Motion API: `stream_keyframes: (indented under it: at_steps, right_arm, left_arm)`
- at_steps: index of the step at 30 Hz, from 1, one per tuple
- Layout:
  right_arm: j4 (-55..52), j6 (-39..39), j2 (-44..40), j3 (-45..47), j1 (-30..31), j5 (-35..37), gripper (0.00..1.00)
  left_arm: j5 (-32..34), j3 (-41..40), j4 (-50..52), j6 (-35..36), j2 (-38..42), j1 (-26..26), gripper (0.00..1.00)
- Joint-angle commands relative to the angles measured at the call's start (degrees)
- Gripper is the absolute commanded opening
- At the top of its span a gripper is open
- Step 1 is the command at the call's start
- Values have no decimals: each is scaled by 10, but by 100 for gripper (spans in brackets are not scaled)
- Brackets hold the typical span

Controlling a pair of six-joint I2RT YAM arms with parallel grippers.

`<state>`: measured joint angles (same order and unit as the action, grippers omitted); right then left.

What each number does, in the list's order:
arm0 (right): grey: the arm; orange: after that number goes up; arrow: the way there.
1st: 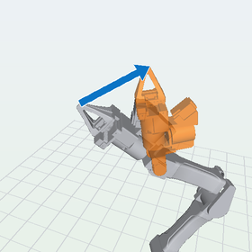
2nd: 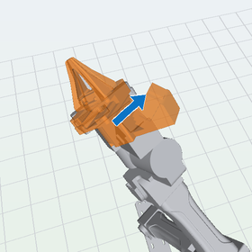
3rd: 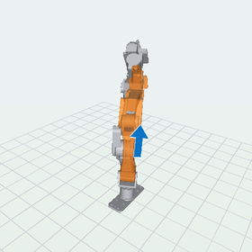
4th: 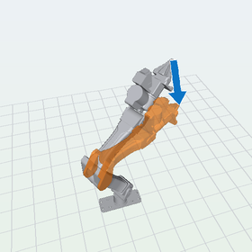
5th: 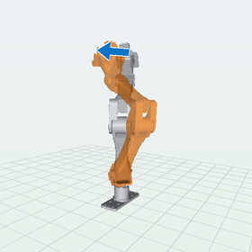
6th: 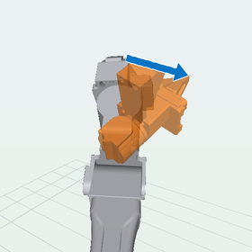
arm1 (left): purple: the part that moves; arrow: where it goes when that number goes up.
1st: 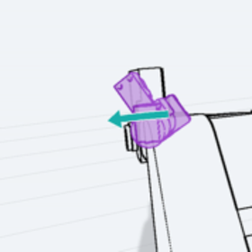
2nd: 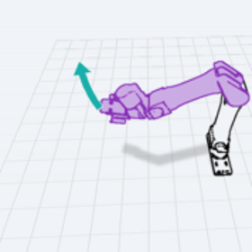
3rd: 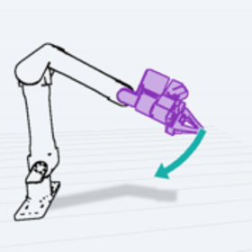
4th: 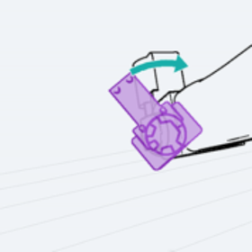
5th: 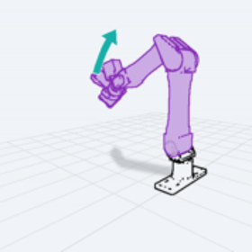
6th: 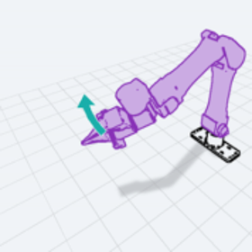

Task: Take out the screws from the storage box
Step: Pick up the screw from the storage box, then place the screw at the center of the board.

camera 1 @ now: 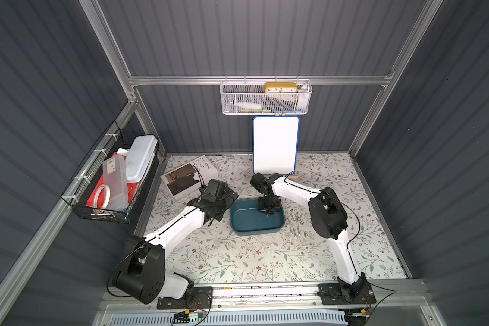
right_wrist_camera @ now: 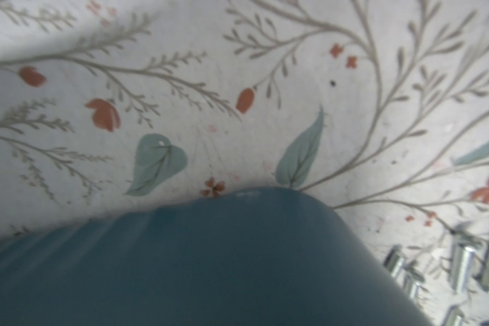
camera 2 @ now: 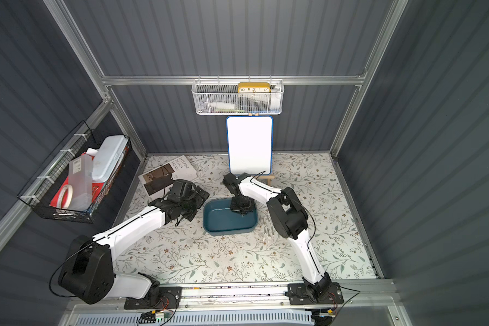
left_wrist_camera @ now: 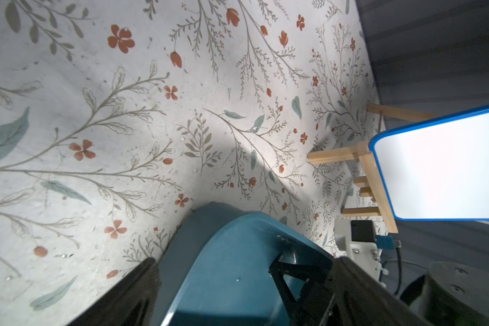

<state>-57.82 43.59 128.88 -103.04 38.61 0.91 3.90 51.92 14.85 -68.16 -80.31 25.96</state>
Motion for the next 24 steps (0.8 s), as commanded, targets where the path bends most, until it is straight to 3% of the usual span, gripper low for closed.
stream_keyframes:
  at_steps: [1, 15, 24]
  right_arm:
    - [-25, -11, -33, 3, -2, 6, 3]
    - [-51, -14, -106, 15, -17, 17, 1]
    - [-38, -27, -245, 140, -79, 45, 1]
  left_arm:
    - [7, 13, 8, 8, 14, 2, 99]
    - [7, 35, -1, 22, 24, 1, 99]
    - [14, 65, -13, 51, -6, 1, 99]
